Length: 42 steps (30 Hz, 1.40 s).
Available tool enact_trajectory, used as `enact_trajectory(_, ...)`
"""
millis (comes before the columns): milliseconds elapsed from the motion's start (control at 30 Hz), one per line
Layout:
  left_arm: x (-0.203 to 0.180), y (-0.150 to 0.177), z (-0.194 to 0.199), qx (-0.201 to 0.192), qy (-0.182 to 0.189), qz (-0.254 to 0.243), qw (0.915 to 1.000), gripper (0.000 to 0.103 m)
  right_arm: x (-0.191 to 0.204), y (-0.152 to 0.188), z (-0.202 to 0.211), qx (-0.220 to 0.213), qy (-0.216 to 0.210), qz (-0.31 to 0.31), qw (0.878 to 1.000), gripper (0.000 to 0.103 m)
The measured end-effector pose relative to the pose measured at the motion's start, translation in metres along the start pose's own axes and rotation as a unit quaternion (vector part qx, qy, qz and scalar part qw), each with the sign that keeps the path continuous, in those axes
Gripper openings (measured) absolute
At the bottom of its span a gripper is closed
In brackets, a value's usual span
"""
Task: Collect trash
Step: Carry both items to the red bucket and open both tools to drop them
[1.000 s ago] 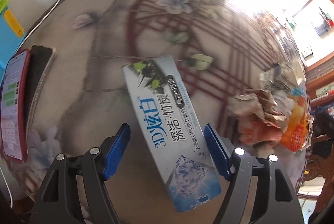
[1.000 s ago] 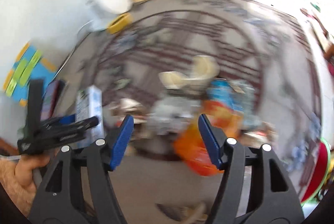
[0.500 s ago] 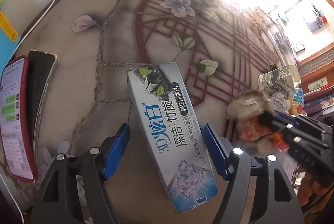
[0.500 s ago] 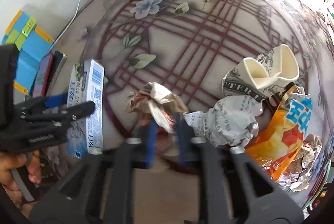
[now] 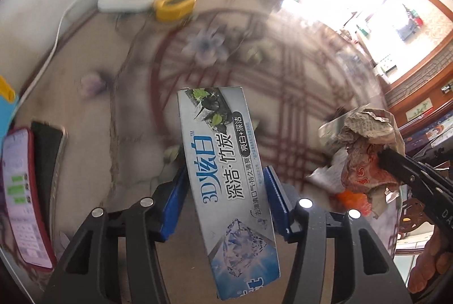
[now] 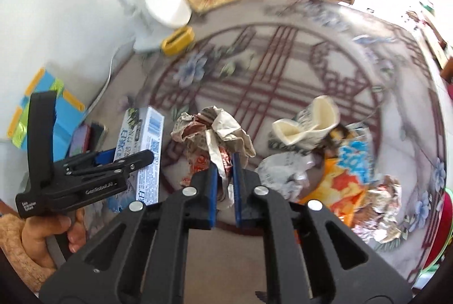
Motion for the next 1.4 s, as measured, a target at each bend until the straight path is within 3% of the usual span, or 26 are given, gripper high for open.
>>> enact_trajectory(200, -0.039, -0.026, 0.025, -0.045, 0.023, -0.022, 0.9985, 0.051, -0.024, -0.018, 0.036, -0.052, 0.010, -0.032, 0.998, 0.010)
enact_trajectory(600, -0.134, -0.034, 0.047, -0.076, 0.075, -0.067, 0.9920, 0.051, -0.072, -0.014, 0.091, -0.092, 0.029, -0.075, 0.993, 0.010)
enact_trajectory(1400, -0.269, -0.010, 0.054, -0.087, 0.109, -0.147, 0.9793, 0.051, -0.192, 0.010, 0.165, -0.141, 0.062, -0.158, 0.975, 0.010)
Point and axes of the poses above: each gripper's, at about its wrist camera, not at the fingertips, and z roughly against the way its jaws point, x to its left, y to its underside, the point moved 8 cm from there along -z, roughly the way its jaws point, and after that the axes turned 10 degrees about -x, right-handed, at the moved point
